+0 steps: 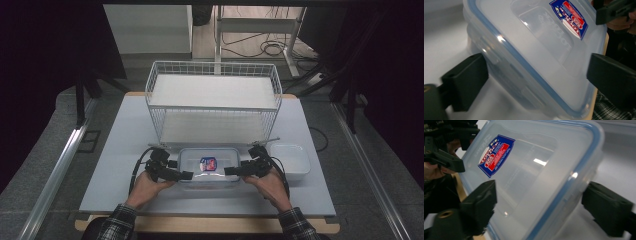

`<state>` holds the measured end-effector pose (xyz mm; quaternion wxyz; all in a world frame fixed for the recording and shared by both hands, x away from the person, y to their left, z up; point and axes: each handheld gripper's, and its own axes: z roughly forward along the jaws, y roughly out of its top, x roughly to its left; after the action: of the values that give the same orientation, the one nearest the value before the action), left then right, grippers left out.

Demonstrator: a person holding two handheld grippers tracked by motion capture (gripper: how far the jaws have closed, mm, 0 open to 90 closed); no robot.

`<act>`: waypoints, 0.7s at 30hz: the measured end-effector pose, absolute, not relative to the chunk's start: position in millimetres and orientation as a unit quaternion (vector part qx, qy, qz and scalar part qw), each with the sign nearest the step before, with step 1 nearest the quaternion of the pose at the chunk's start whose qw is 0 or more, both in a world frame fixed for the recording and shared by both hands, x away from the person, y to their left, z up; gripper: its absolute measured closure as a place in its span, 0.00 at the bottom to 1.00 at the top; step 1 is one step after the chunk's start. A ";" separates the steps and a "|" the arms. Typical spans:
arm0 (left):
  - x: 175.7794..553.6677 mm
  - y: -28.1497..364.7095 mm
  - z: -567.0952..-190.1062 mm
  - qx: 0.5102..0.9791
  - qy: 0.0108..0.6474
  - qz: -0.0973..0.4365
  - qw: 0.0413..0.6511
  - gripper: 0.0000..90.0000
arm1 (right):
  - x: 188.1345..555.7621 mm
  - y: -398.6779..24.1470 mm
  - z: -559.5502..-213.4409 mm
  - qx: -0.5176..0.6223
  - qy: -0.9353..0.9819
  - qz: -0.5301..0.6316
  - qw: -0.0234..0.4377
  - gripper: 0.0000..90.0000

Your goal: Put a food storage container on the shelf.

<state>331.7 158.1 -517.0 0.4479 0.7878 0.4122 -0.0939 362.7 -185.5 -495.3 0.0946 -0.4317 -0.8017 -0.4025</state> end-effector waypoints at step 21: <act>294.4 175.0 -502.8 0.745 0.425 -0.060 0.510 0.54 | 317.3 -209.5 -476.8 -0.426 -0.783 -0.450 0.060 0.57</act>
<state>294.4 175.0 -502.8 0.5105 0.7451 0.4251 -0.0597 317.3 -209.5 -476.8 0.0601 -0.4264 -0.7825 -0.4497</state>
